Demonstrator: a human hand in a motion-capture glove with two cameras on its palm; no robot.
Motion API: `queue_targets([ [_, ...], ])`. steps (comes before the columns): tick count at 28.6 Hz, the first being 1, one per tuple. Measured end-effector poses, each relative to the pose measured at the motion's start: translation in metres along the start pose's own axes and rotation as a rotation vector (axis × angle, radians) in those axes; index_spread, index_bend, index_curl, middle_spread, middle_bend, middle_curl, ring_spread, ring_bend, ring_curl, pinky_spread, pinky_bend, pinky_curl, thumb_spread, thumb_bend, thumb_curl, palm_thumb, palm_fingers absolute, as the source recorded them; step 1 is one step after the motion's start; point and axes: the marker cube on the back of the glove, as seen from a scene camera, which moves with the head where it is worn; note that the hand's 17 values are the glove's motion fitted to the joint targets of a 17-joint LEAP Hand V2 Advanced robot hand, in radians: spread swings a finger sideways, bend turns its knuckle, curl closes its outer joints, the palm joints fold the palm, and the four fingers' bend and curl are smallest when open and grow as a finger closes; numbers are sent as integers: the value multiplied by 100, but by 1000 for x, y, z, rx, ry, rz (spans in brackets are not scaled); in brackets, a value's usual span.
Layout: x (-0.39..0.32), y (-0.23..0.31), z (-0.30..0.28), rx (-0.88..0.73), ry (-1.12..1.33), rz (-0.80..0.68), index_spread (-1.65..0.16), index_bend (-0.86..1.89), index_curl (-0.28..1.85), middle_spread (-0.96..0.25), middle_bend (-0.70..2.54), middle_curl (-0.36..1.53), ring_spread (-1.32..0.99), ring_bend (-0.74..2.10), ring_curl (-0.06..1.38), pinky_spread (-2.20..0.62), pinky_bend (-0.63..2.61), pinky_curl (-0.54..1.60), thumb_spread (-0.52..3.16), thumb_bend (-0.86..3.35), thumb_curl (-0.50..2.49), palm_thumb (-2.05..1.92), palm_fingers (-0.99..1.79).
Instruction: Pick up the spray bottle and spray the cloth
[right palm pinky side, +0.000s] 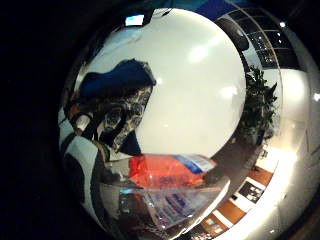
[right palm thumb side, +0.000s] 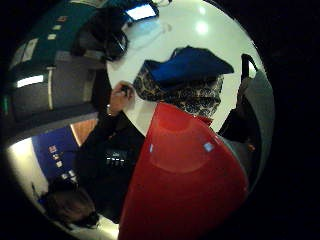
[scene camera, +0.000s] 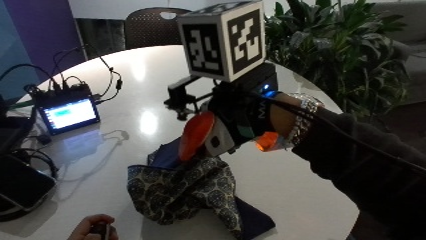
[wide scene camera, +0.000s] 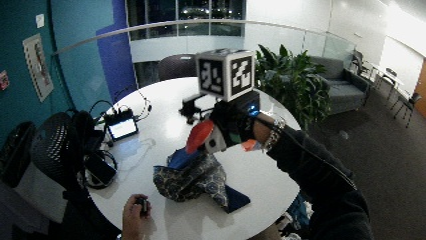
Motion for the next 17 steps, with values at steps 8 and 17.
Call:
queue_targets([
  [8,-22,7,26,-85,284,-6,-31,30,57,-24,62,51,-23,68,46,-31,39,39,29,-3,76,91,138],
  [17,-25,9,29,-45,440,49,-31,29,58,-24,61,51,-23,68,46,-31,40,39,30,-3,78,91,138],
])
